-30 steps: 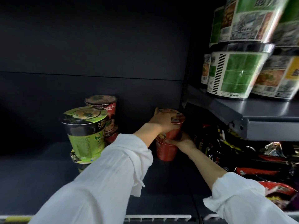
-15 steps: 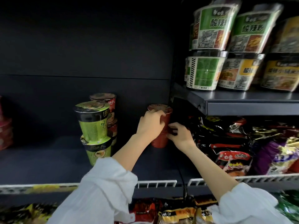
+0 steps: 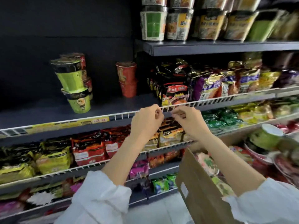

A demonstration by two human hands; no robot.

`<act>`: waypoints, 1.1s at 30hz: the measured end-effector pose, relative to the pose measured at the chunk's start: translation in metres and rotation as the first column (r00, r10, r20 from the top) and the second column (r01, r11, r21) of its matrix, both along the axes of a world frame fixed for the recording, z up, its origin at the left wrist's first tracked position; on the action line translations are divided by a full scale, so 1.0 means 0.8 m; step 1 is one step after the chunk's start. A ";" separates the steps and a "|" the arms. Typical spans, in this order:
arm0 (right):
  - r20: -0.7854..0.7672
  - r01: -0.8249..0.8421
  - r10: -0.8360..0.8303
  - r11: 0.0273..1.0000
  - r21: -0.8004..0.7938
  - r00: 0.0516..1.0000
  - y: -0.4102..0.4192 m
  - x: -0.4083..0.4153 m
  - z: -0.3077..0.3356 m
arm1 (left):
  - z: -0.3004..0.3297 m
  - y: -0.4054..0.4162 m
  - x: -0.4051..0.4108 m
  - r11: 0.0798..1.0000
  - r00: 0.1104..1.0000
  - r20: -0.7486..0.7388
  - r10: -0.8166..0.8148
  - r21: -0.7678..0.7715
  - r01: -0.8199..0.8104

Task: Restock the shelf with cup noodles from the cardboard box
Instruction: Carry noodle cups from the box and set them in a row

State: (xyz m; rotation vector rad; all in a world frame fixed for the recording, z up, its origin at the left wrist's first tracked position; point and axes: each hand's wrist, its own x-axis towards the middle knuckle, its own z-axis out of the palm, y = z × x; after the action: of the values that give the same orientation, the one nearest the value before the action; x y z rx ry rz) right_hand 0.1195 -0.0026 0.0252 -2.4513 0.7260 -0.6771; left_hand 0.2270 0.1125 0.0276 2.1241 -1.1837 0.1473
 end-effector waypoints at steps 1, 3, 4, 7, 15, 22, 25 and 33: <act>-0.030 0.040 -0.040 0.999 0.017 0.999 -0.005 -0.026 -0.007 | -0.007 -0.006 -0.021 0.999 0.999 -0.017 -0.030 0.026 0.030; -0.099 0.114 -0.107 0.992 0.060 0.989 -0.018 -0.078 -0.022 | -0.021 -0.024 -0.061 0.993 0.995 -0.045 -0.089 0.079 0.092; -0.131 0.145 -0.134 0.986 0.080 0.982 -0.025 -0.103 -0.031 | -0.028 -0.035 -0.080 0.988 0.992 -0.057 -0.110 0.100 0.115; -0.220 0.222 -0.194 0.969 0.107 0.956 -0.055 -0.167 -0.057 | -0.047 -0.070 -0.133 0.975 0.985 -0.098 -0.144 0.158 0.159; -0.420 0.186 -0.126 0.977 0.106 0.899 -0.164 -0.266 -0.135 | -0.127 -0.189 -0.239 0.827 0.966 -0.127 -0.223 0.501 0.257; -0.607 0.082 -0.024 0.994 0.069 0.794 -0.260 -0.277 -0.199 | -0.190 -0.265 -0.262 0.601 0.990 -0.034 -0.134 0.791 0.109; -0.702 0.054 -0.042 0.999 -0.005 0.711 -0.290 -0.271 -0.213 | -0.204 -0.284 -0.256 0.484 0.998 0.010 -0.068 0.875 0.024; -0.782 -0.066 0.078 0.997 0.047 0.618 -0.332 -0.244 -0.246 | -0.220 -0.308 -0.251 0.493 0.998 0.066 0.004 0.868 -0.059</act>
State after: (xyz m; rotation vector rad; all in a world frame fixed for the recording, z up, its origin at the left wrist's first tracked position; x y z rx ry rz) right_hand -0.0757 -0.2680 -0.1719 -2.7009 0.9108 0.5244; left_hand 0.0258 -0.1343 -0.1485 3.0379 -1.4270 -0.5193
